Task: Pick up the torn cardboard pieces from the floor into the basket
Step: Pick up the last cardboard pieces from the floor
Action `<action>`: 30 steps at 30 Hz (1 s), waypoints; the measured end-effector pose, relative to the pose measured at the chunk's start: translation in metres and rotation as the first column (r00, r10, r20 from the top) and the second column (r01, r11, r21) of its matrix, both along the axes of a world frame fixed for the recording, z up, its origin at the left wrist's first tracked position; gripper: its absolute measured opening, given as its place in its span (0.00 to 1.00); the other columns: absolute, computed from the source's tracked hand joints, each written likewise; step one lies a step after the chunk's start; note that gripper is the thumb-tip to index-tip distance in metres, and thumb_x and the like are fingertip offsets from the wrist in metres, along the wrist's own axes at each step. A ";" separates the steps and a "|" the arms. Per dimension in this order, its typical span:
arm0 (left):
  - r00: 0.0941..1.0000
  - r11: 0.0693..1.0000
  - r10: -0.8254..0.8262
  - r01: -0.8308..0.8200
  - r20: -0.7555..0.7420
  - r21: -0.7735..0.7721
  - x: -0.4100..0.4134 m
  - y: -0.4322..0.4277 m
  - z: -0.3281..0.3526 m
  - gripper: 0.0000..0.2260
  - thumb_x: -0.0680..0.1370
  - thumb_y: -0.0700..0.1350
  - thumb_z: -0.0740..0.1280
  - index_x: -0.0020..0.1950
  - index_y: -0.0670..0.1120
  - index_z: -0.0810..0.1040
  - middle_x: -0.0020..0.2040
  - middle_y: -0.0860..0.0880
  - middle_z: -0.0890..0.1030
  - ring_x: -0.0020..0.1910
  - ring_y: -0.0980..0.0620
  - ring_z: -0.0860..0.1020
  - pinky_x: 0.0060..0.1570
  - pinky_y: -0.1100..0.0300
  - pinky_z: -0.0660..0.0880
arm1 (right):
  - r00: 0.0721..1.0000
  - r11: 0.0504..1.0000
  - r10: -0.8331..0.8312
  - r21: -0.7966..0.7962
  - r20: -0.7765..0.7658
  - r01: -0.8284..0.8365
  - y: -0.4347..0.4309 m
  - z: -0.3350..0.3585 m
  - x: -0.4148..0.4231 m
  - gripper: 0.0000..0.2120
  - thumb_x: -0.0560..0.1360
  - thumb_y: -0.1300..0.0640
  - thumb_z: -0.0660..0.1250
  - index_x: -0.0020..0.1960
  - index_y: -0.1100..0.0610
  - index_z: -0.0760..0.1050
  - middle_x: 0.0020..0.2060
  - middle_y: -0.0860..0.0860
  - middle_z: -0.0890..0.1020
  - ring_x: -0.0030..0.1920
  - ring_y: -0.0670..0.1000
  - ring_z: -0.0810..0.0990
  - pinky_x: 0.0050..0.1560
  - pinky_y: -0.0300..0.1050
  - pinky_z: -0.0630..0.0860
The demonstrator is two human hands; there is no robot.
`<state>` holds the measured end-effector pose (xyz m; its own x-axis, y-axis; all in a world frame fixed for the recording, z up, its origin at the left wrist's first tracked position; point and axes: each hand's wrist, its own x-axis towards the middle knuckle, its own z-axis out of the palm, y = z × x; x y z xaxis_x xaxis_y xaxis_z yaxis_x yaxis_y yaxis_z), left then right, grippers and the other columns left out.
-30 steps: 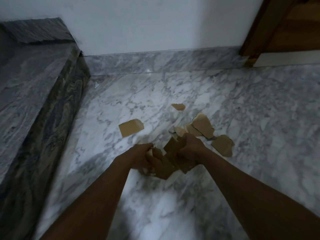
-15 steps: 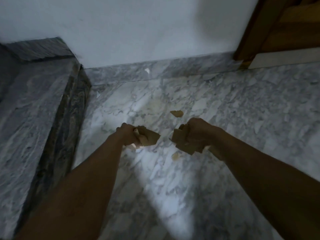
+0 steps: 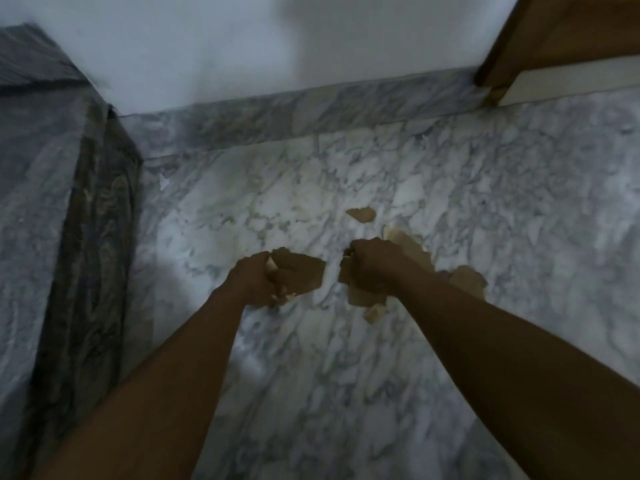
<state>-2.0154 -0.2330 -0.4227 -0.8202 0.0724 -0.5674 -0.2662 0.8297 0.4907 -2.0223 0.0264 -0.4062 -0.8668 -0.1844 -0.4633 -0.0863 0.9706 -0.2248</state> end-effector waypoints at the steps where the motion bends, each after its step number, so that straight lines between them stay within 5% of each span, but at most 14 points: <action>1: 1.000 1.000 -0.012 0.012 -0.017 -0.006 0.002 0.000 0.000 0.29 0.65 0.51 0.76 0.66 0.48 0.75 0.61 0.48 0.80 0.61 0.46 0.78 0.59 0.52 0.76 | 0.999 1.000 0.013 -0.007 0.040 -0.013 0.000 0.003 -0.001 0.18 0.76 0.51 0.66 0.64 0.56 0.72 0.58 0.58 0.78 0.55 0.59 0.79 0.51 0.50 0.75; 5: 0.998 1.000 0.007 -0.008 -0.059 -0.018 0.007 0.002 0.000 0.30 0.66 0.50 0.75 0.66 0.46 0.71 0.61 0.42 0.78 0.59 0.42 0.77 0.57 0.51 0.76 | 0.992 0.993 -0.008 -0.113 0.127 0.023 0.019 0.033 -0.009 0.24 0.69 0.59 0.76 0.62 0.56 0.72 0.58 0.56 0.78 0.54 0.55 0.77 0.47 0.46 0.71; 10: 0.996 0.997 0.005 -0.012 -0.093 -0.072 0.008 0.014 0.008 0.38 0.68 0.44 0.77 0.71 0.45 0.59 0.58 0.41 0.76 0.54 0.41 0.77 0.51 0.51 0.75 | 0.980 0.992 0.095 -0.100 0.175 -0.079 0.036 0.056 0.014 0.31 0.66 0.56 0.79 0.67 0.56 0.74 0.62 0.55 0.79 0.60 0.57 0.78 0.59 0.47 0.74; 12: 0.997 0.999 0.005 -0.009 -0.083 -0.053 0.009 0.015 0.009 0.36 0.68 0.43 0.77 0.70 0.46 0.60 0.57 0.42 0.76 0.50 0.44 0.76 0.48 0.52 0.76 | 0.961 0.989 0.136 -0.095 0.239 -0.116 0.031 0.038 0.040 0.27 0.67 0.56 0.78 0.65 0.56 0.77 0.60 0.56 0.81 0.59 0.57 0.79 0.58 0.45 0.74; 16: 0.993 0.990 0.022 -0.038 -0.114 -0.139 0.017 0.020 0.008 0.32 0.67 0.45 0.78 0.65 0.44 0.65 0.58 0.40 0.76 0.53 0.41 0.77 0.47 0.51 0.76 | 0.991 0.986 0.085 -0.152 0.104 -0.069 0.031 0.006 0.077 0.15 0.74 0.49 0.64 0.53 0.59 0.77 0.52 0.57 0.81 0.53 0.59 0.75 0.54 0.46 0.70; 19: 0.987 0.978 0.062 -0.089 -0.148 -0.187 0.026 0.027 0.008 0.29 0.68 0.46 0.77 0.62 0.42 0.65 0.56 0.39 0.76 0.52 0.40 0.77 0.42 0.54 0.71 | 0.994 0.984 0.041 -0.177 0.098 -0.023 0.031 0.008 0.078 0.13 0.77 0.50 0.65 0.56 0.59 0.76 0.55 0.56 0.80 0.53 0.57 0.75 0.48 0.44 0.64; 23: 0.986 0.972 0.073 -0.104 -0.152 -0.209 0.032 0.033 0.012 0.25 0.70 0.46 0.75 0.62 0.40 0.69 0.57 0.38 0.77 0.54 0.40 0.77 0.44 0.54 0.74 | 0.983 0.971 -0.057 -0.220 0.177 0.096 0.030 0.011 0.076 0.17 0.76 0.47 0.67 0.60 0.56 0.76 0.57 0.55 0.80 0.57 0.57 0.79 0.55 0.46 0.72; 27: 0.991 0.994 0.103 -0.099 0.082 -0.056 0.027 0.048 0.035 0.24 0.61 0.48 0.81 0.52 0.42 0.80 0.48 0.42 0.83 0.47 0.43 0.82 0.45 0.54 0.81 | 0.942 0.947 -0.071 -0.276 0.329 0.168 0.064 0.019 0.078 0.23 0.75 0.50 0.70 0.68 0.55 0.73 0.64 0.55 0.77 0.63 0.58 0.77 0.63 0.48 0.73; 30: 0.982 0.991 -0.089 0.070 0.165 0.118 0.013 0.081 0.056 0.21 0.56 0.48 0.82 0.45 0.44 0.84 0.41 0.43 0.86 0.41 0.44 0.85 0.43 0.53 0.82 | 0.940 0.929 -0.190 -0.257 0.282 0.265 0.116 0.039 0.066 0.32 0.69 0.52 0.76 0.71 0.54 0.71 0.65 0.56 0.77 0.65 0.59 0.77 0.63 0.46 0.73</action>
<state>-2.0028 -0.1516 -0.3665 -0.7019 0.2043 -0.6823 -0.2883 0.7944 0.5345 -1.9561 0.1423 -0.3671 -0.7653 -0.1530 -0.6253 0.2242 0.8472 -0.4817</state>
